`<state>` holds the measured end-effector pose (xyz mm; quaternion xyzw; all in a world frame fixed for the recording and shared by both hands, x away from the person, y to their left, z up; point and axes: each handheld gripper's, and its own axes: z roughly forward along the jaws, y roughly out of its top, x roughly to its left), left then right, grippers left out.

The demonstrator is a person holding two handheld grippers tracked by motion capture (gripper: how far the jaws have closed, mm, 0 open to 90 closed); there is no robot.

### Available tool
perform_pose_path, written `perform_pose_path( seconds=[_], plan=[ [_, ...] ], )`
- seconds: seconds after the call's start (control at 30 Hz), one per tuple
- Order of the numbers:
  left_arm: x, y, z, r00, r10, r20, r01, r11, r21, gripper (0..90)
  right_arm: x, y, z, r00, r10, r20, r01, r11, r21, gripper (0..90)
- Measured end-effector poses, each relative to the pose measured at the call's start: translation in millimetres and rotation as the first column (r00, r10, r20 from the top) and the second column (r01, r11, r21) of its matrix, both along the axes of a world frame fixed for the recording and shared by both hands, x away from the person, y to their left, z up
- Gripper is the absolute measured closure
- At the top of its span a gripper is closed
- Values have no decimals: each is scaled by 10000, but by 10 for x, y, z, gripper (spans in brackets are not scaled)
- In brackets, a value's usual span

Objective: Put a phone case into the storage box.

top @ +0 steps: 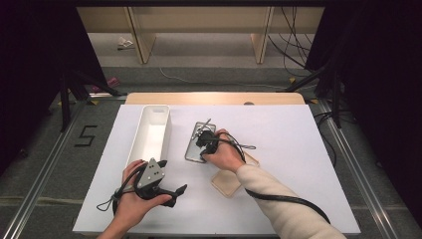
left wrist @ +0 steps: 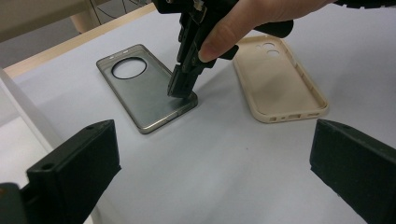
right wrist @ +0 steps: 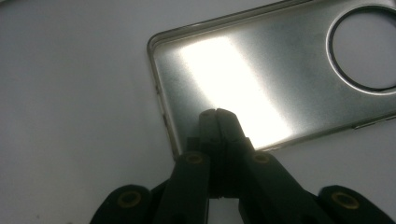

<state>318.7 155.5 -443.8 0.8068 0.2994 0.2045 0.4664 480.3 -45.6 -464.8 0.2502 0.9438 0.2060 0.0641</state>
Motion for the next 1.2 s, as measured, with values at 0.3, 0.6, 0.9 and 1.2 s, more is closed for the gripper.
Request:
perform_pose_path(
  seconds=[0.3,0.6,0.9,1.2],
  plan=[
    [-1,2,1,10000,-9,0,9,10000,13,5,5,-20,2,10000,-16,-14,16,10000,-34,900],
    [-3,2,0,10000,-2,2,2,10000,25,6,21,-80,6,9999,-136,-35,136,9999,-67,900],
    [-3,3,-1,10000,3,3,-3,10000,38,6,26,-101,9,9999,-116,102,118,9997,-230,900],
    [-4,4,-2,10000,8,5,-8,10000,48,6,29,-102,14,9999,-129,110,133,9994,-322,900]
  ],
)
